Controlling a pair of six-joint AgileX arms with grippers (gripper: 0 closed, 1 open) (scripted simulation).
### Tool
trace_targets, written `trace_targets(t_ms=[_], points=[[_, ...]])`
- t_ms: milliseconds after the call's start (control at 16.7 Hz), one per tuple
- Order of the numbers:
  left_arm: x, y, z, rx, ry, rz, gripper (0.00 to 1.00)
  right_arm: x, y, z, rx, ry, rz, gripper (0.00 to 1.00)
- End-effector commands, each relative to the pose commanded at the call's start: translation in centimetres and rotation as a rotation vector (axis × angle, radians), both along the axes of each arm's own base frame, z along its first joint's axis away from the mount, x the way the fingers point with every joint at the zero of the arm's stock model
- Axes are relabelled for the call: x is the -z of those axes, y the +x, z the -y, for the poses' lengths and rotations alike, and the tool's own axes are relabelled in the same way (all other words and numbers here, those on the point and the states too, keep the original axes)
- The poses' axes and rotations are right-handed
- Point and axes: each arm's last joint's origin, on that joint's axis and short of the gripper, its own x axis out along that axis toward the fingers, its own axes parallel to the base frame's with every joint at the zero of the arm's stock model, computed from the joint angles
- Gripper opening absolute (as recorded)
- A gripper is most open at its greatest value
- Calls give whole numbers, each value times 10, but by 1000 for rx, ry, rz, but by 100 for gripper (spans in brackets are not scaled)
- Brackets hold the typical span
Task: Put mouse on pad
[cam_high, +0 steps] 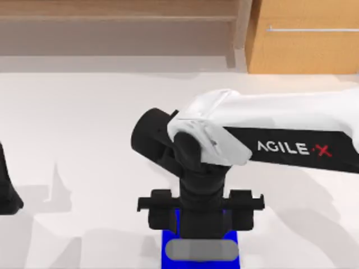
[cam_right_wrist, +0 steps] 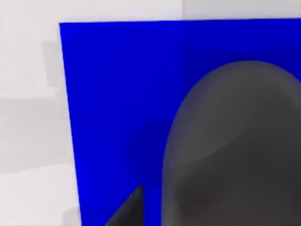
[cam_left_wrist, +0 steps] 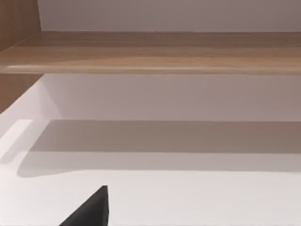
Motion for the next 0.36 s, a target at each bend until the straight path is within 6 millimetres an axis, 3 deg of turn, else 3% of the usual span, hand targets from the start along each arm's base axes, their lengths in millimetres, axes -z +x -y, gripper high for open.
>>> trace_targets(t_ms=[360], points=[[0,0,0,0,0,0,100,0,0,0,0,0,0,100]])
